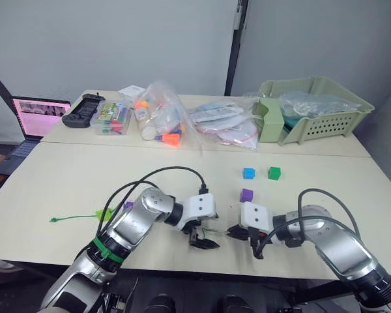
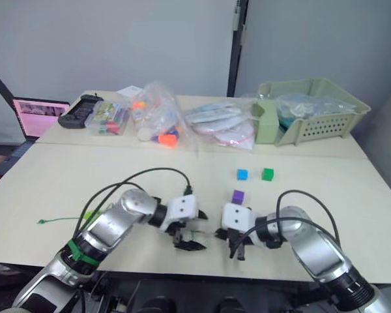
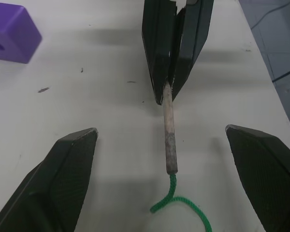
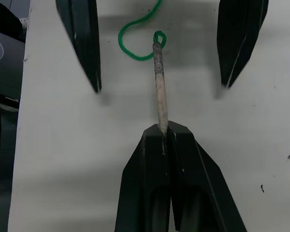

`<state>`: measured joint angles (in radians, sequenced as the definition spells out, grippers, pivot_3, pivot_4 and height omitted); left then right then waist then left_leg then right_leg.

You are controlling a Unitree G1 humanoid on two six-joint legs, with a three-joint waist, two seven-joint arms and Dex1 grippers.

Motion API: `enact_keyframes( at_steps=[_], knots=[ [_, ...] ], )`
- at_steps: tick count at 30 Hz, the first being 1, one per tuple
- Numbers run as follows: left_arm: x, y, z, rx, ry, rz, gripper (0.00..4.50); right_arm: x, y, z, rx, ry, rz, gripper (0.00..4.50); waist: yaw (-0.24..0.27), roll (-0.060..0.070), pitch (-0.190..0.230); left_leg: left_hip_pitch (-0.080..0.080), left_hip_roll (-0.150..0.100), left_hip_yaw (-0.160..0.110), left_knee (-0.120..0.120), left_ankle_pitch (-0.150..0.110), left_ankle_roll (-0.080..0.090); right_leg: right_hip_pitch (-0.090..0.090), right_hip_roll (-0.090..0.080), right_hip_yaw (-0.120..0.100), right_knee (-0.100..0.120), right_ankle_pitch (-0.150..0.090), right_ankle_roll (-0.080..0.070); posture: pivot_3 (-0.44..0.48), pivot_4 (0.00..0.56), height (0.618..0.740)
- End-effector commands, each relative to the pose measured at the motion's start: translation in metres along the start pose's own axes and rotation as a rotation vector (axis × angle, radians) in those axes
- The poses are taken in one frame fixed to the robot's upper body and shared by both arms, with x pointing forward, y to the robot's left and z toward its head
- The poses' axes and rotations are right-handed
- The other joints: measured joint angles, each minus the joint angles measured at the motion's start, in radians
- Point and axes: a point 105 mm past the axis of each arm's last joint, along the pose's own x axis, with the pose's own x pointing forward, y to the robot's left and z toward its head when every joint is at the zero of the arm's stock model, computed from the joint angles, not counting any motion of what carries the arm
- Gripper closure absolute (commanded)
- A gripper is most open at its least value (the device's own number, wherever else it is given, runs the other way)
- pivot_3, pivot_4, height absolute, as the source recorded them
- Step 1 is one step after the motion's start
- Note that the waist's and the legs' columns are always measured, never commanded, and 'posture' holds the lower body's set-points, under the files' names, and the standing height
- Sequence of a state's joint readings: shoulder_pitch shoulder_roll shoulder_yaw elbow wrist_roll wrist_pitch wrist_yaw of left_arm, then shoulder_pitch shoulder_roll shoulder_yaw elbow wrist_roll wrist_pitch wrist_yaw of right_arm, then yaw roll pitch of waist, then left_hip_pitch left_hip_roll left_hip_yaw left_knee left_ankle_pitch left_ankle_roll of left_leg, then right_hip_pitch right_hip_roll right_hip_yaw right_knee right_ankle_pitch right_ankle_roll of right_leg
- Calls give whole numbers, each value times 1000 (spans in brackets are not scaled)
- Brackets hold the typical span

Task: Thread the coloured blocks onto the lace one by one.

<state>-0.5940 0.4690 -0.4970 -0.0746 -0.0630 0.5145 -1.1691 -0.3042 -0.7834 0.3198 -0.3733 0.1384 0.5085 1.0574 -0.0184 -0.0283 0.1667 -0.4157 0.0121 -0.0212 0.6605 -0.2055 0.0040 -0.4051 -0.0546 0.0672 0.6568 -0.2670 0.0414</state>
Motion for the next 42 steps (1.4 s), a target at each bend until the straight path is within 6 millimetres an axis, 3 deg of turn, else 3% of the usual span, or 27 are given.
enact_keyframes(
  at_steps=[1, 4, 13, 15, 24, 31, 35, 37, 40, 42],
  knots=[
    [-7, 0, 17, 12, -37, -10, 285, -4, -2, 5, -20, -3, -22, 4500, 0, 0, 0, 0, 0, 0, 0, 0, 0, 0, 0, 0, 0, 0, 0, 0, 150, 740],
    [-9, 0, 12, 27, -1, -7, 1099, -4, -2, 6, -19, -3, -22, 4500, 3, 0, 0, 0, 0, 0, 0, 0, 0, 0, 0, 0, 0, 0, 0, 0, 150, 740],
    [-12, 3, 12, 21, 2, 3, 4108, -3, -3, 6, -15, -6, -26, 4500, 6, 0, 0, 0, -1, 0, 0, 0, 0, 1, -1, 0, 0, 0, 0, 0, 150, 740],
    [-11, 3, 13, 22, -1, 1, 4361, -3, -3, 6, -16, -6, -25, 4500, 5, 0, 0, 0, -1, 0, 0, 0, 0, 1, -1, 0, 0, 0, 0, 0, 150, 740],
    [-11, 0, 19, 23, -28, -19, 4361, -3, -2, 8, 25, -23, -48, 4500, 6, 0, 0, 0, -1, 0, 0, 0, 0, 1, -1, 0, 0, 0, 0, 0, 150, 740],
    [-14, -2, 16, 24, -12, -25, 4500, -24, -1, 6, 169, -65, -171, 2209, 7, 0, 0, 0, -2, -1, 0, 0, 0, 1, -2, 0, 0, 0, 0, 0, 150, 740],
    [-16, -1, 13, 28, 0, -19, 4500, -52, -9, -16, 373, -107, -449, 781, 13, 0, 0, 0, -2, -2, 0, 0, 0, 1, -1, -1, 0, 0, 0, 0, 150, 740],
    [-16, -1, 13, 27, 0, -18, 4500, -56, -11, -20, 409, -112, -510, 124, 10, 0, 0, 0, -2, -2, 0, 0, 0, 1, -2, 0, 0, 0, 0, 0, 150, 740],
    [-18, -1, 11, 24, 5, -12, 4500, -68, -41, -45, 568, -132, -878, 33, 0, -1, 0, 1, -1, -1, 0, 0, 0, 1, -1, 1, 0, 0, 0, 0, 150, 740],
    [-18, -1, 10, 22, 6, -9, 4500, -69, -53, -50, 619, -150, -1021, 33, -2, 1, -1, 1, 1, -1, 0, 0, 0, 1, 1, 1, 1, 0, 0, 0, 150, 740]
  ],
)
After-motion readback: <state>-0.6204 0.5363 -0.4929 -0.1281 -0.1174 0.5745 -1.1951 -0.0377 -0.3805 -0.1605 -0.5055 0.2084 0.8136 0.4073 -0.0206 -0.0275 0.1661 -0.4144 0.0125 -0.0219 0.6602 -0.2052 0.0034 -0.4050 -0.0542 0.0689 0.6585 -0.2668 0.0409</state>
